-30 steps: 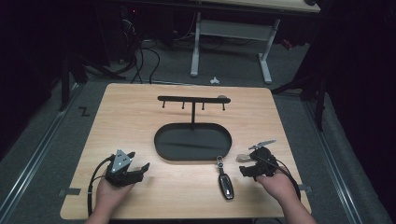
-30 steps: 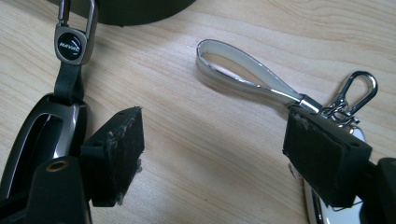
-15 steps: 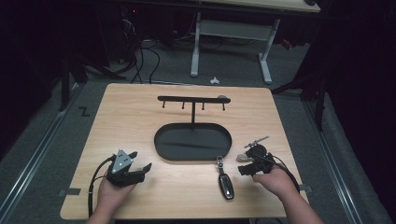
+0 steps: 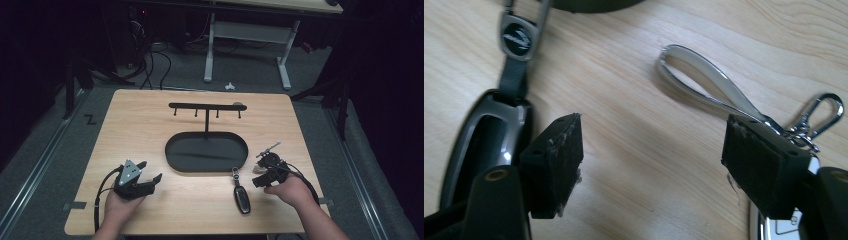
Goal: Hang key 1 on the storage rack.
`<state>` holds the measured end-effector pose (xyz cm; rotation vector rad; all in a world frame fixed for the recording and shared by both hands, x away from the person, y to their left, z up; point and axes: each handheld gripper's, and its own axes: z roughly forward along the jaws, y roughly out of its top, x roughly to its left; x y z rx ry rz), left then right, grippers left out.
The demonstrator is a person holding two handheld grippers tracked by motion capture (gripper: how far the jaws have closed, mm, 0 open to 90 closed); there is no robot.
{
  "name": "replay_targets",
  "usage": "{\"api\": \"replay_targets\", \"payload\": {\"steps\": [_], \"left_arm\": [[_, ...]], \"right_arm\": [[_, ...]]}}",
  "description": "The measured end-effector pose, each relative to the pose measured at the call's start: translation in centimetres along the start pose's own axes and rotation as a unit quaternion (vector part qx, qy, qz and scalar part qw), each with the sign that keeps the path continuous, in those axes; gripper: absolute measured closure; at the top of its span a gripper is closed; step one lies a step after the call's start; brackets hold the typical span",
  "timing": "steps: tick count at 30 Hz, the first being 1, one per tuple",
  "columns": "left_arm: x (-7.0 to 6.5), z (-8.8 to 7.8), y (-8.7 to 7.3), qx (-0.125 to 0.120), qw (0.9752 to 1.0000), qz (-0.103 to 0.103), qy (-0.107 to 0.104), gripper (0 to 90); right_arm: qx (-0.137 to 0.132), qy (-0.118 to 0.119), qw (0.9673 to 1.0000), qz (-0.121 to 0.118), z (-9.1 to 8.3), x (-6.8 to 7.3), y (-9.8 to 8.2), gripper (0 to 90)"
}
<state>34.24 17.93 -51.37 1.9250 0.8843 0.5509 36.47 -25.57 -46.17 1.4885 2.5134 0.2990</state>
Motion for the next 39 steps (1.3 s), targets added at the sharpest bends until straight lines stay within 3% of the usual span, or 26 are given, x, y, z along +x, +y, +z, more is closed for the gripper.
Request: {"api": "replay_targets", "payload": {"steps": [5, 11, 19, 21, 26, 34, 39], "left_arm": [[-0.2, 0.2, 0.1, 0.003, 0.9999, 0.01, -0.003, 27.5], [-0.2, 0.3, 0.0, 0.007, 0.9999, 0.014, -0.005, 27.4], [-0.2, 0.0, -0.3, 0.017, 0.9996, 0.022, -0.002, 27.2], [-0.2, -0.4, -0.4, 0.013, 0.9997, 0.022, 0.0, 27.2], [-0.4, -0.4, -0.5, 0.016, 0.9996, 0.025, -0.002, 27.3], [-0.5, -0.3, -0.4, 0.017, 0.9995, 0.026, 0.0, 27.4], [-0.5, -0.2, -0.4, 0.018, 0.9995, 0.028, -0.001, 27.4]], "right_arm": [[-0.002, 0.01, 0.9999, -0.008, -0.3, 0.7, 0.2, 25.9], [0.002, 0.019, 0.9998, 0.003, 0.0, 1.3, 0.5, 26.0], [0.006, 0.046, 0.9989, -0.004, 1.0, 3.5, 1.3, 29.9], [0.005, 0.055, 0.9985, 0.0, 1.4, 4.2, 1.8, 33.5], [-0.007, 0.051, 0.9987, -0.007, 1.6, 5.1, 2.3, 39.1], [0.011, 0.062, 0.998, 0.007, 2.3, 5.6, 2.9, 49.9], [0.018, 0.057, 0.9982, 0.006, 2.9, 5.8, 3.0, 63.9]]}}
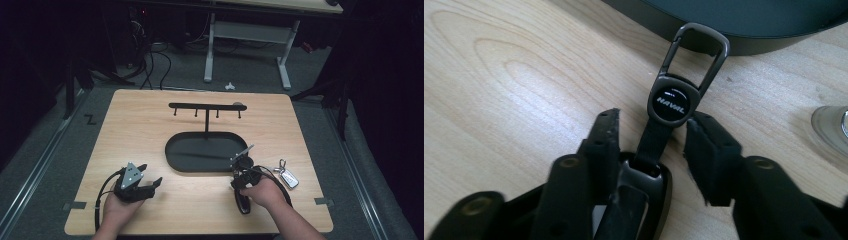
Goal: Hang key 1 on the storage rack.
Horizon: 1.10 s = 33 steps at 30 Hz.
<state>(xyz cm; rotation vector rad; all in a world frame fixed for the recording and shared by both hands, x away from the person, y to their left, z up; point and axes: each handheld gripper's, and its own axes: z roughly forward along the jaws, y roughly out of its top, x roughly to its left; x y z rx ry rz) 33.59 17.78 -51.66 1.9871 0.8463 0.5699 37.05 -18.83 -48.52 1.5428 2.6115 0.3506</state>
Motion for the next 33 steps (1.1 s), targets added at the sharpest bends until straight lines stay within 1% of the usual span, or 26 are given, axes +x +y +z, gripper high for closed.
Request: {"api": "replay_targets", "payload": {"steps": [1, 3, 5, 7, 9, 10, 12, 13, 15, 19, 20, 22, 24, 26, 29, 31, 32, 33], "left_arm": [[0.0, 0.0, 0.0, 0.0, 1.0, 0.0, 0.0, 27.5], [0.0, 0.0, 0.0, 0.001, 1.0, -0.001, 0.0, 27.4], [0.1, 0.0, 0.0, 0.0, 1.0, -0.001, 0.001, 27.4], [0.1, 0.0, 0.0, 0.001, 1.0, -0.001, 0.001, 27.4], [0.1, 0.0, 0.0, 0.001, 1.0, -0.001, 0.0, 27.5], [0.0, 0.0, 0.0, 0.001, 1.0, -0.001, 0.001, 27.5], [0.0, 0.0, 0.0, 0.001, 1.0, -0.001, 0.001, 27.5], [0.0, 0.0, 0.0, 0.001, 1.0, -0.001, 0.001, 27.5], [0.0, 0.0, 0.0, 0.001, 1.0, -0.001, 0.001, 27.5], [0.1, -0.1, 0.0, 0.002, 1.0, -0.001, 0.001, 27.5], [0.1, -0.1, 0.0, 0.003, 1.0, -0.002, 0.001, 27.5], [0.1, -0.1, -0.1, 0.003, 1.0, -0.002, 0.001, 27.5], [0.1, 0.0, -0.1, 0.003, 1.0, -0.002, 0.001, 27.5], [0.1, -0.1, -0.1, 0.003, 1.0, -0.002, 0.0, 27.5], [0.0, -0.1, -0.1, 0.002, 1.0, -0.003, -0.001, 27.5], [0.1, -0.1, -0.1, 0.002, 1.0, -0.004, -0.001, 27.6], [0.1, -0.1, -0.1, 0.002, 1.0, -0.004, -0.001, 27.6], [0.1, -0.1, -0.1, 0.003, 1.0, -0.004, -0.001, 27.6]], "right_arm": [[-0.001, -0.001, 1.0, -0.005, 0.0, 0.0, 0.0, 68.3], [0.002, -0.002, 0.9999, -0.01, 0.2, 0.2, -0.1, 73.4], [0.005, -0.004, 0.9997, -0.022, 0.3, 0.5, -0.1, 74.6], [0.01, 0.001, 0.9993, -0.035, 0.3, 0.8, -0.3, 77.3], [0.014, 0.008, 0.9981, -0.06, 0.3, 1.5, -0.4, 78.9], [0.014, 0.008, 0.9981, -0.06, 0.3, 1.5, -0.4, 78.9], [0.015, 0.009, 0.9969, -0.076, 0.4, 1.8, -0.5, 78.9], [0.017, 0.009, 0.9969, -0.077, 0.4, 2.0, -0.5, 78.6], [0.024, 0.008, 0.9965, -0.08, 0.5, 2.1, -0.5, 77.1], [0.034, 0.013, 0.9965, -0.076, 0.5, 2.2, -0.2, 68.3], [0.038, 0.011, 0.9963, -0.076, 0.5, 2.2, -0.1, 67.0], [0.05, 0.0, 0.9961, -0.073, 0.4, 2.3, 0.0, 63.3], [0.051, 0.0, 0.9965, -0.066, 0.3, 2.2, 0.1, 62.1], [0.055, -0.002, 0.9963, -0.066, 0.4, 2.2, 0.2, 61.6], [0.072, -0.009, 0.9947, -0.074, 0.6, 2.5, 0.4, 59.8], [0.075, -0.011, 0.9946, -0.071, 0.6, 2.6, 0.5, 56.4], [0.075, -0.011, 0.9946, -0.071, 0.6, 2.6, 0.5, 56.4], [0.076, -0.01, 0.994, -0.078, 0.7, 2.5, 0.6, 55.4]]}}
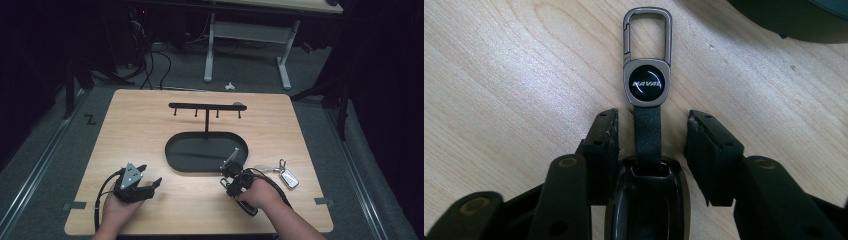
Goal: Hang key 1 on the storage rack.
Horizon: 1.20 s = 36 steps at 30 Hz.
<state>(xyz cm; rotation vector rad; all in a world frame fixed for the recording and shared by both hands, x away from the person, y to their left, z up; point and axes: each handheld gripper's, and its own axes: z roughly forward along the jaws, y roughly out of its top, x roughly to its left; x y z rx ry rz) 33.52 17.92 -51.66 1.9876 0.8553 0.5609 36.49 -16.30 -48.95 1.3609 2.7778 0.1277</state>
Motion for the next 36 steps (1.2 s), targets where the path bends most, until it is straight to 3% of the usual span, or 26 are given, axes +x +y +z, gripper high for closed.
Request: {"api": "replay_targets", "payload": {"steps": [10, 21, 23, 36], "left_arm": [[0.0, 0.12, -0.01, 0.002, 1.0, 0.003, -0.002, 27.6], [0.04, 0.05, 0.09, 0.0, 1.0, 0.004, -0.002, 27.6], [0.03, 0.04, 0.09, -0.001, 1.0, 0.004, -0.002, 27.6], [0.05, -0.09, 0.08, -0.002, 1.0, 0.001, -0.002, 27.6]], "right_arm": [[0.014, 0.0, 0.9999, -0.008, 0.0, -0.01, 0.44, 60.8], [0.031, 0.002, 0.9992, -0.025, -0.02, 0.16, 0.95, 77.2], [0.031, 0.003, 0.9994, -0.017, -0.03, 0.14, 0.95, 78.7], [0.03, 0.004, 0.9992, -0.026, -0.03, 0.07, 0.91, 79.3]]}}
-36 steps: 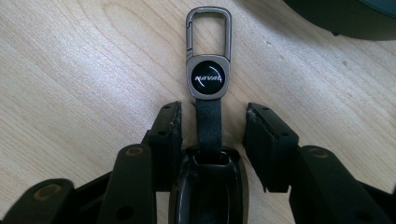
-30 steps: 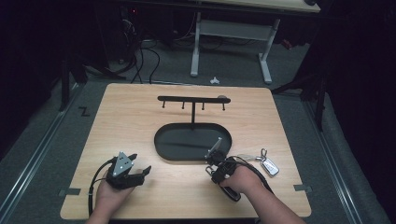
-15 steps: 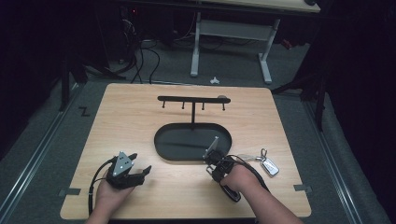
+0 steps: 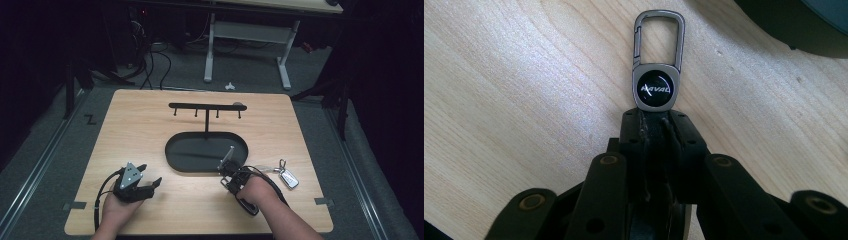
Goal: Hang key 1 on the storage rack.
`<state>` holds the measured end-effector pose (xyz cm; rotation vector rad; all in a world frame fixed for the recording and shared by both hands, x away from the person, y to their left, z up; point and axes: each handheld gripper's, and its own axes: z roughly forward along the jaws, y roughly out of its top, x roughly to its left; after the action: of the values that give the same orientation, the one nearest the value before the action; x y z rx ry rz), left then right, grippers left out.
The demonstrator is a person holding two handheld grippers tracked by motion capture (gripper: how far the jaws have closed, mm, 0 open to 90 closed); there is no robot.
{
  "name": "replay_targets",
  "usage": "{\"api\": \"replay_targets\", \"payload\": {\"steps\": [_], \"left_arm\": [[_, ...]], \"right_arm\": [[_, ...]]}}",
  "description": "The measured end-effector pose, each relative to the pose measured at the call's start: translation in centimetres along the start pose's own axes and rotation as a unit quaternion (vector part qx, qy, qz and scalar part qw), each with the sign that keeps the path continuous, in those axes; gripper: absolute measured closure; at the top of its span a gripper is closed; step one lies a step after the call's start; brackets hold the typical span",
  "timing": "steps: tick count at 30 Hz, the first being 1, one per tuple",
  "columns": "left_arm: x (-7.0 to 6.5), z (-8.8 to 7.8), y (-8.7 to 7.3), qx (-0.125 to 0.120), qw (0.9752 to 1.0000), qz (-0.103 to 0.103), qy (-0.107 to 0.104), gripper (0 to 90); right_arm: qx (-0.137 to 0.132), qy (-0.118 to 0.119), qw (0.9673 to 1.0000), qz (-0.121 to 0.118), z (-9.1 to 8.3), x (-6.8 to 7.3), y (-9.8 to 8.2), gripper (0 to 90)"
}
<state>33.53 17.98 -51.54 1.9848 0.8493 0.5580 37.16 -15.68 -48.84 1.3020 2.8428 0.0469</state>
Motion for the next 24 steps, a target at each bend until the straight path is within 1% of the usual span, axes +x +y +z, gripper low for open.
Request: {"api": "replay_targets", "payload": {"steps": [1, 6, 7, 8, 9, 10, 11, 12, 13, 14, 16, 17, 18, 20, 23, 24], "left_arm": [[0.0, 0.0, 0.0, 0.0, 1.0, 0.0, 0.0, 27.6], [0.0, 0.0, 0.0, 0.001, 1.0, 0.0, -0.001, 27.6], [0.0, 0.1, 0.0, 0.001, 1.0, 0.0, -0.001, 27.6], [0.0, 0.1, -0.1, 0.002, 1.0, 0.0, -0.001, 27.6], [0.0, 0.1, -0.1, 0.002, 1.0, 0.0, -0.001, 27.6], [0.0, 0.1, -0.1, 0.002, 1.0, 0.0, -0.001, 27.6], [0.1, 0.0, -0.1, 0.002, 1.0, 0.0, -0.001, 27.6], [0.1, 0.0, -0.1, 0.003, 1.0, 0.0, -0.001, 27.6], [0.1, 0.0, -0.1, 0.003, 1.0, 0.0, -0.001, 27.6], [0.1, 0.0, -0.1, 0.002, 1.0, -0.001, 0.0, 27.6], [0.0, 0.0, -0.1, 0.002, 1.0, -0.001, 0.0, 27.6], [0.0, 0.0, -0.1, 0.002, 1.0, -0.001, 0.0, 27.6], [0.1, 0.0, -0.1, 0.002, 1.0, -0.001, 0.0, 27.6], [0.1, 0.0, -0.1, 0.002, 1.0, -0.002, 0.0, 27.6], [0.1, 0.0, -0.1, 0.001, 1.0, -0.002, 0.0, 27.6], [0.1, 0.0, -0.1, 0.001, 1.0, -0.001, -0.001, 27.7]], "right_arm": [[0.001, -0.003, 1.0, 0.0, 0.0, 0.1, 0.0, 79.2], [-0.007, 0.0, 1.0, -0.006, 0.0, 0.0, -0.2, 80.0], [-0.011, -0.002, 0.9999, -0.013, 0.0, -0.1, -0.3, 80.3], [-0.018, 0.002, 0.9998, -0.007, 0.0, -0.1, -0.5, 80.4], [-0.018, 0.002, 0.9998, -0.007, 0.0, -0.1, -0.5, 80.4], [-0.021, 0.009, 0.9997, -0.01, 0.0, -0.4, -0.5, 80.5], [-0.02, 0.01, 0.9997, -0.011, 0.0, -0.5, -0.5, 80.5], [-0.017, 0.01, 0.9998, 0.002, -0.1, -0.4, -0.6, 80.5], [-0.017, 0.01, 0.9998, 0.002, -0.1, -0.4, -0.6, 80.5], [-0.019, 0.01, 0.9998, -0.005, -0.1, -0.6, -0.7, 80.5], [-0.019, 0.011, 0.9998, -0.002, -0.2, -0.6, -0.8, 80.6], [-0.022, 0.015, 0.9996, 0.006, -0.4, -0.6, -1.0, 80.5], [-0.022, 0.015, 0.9996, 0.006, -0.4, -0.6, -1.0, 80.5], [-0.027, 0.016, 0.9995, -0.002, -0.6, -0.8, -1.1, 80.6], [-0.029, 0.016, 0.9995, -0.002, -1.0, -0.9, -1.5, 80.6], [-0.03, 0.017, 0.9994, 0.002, -1.2, -0.9, -1.6, 80.6]]}}
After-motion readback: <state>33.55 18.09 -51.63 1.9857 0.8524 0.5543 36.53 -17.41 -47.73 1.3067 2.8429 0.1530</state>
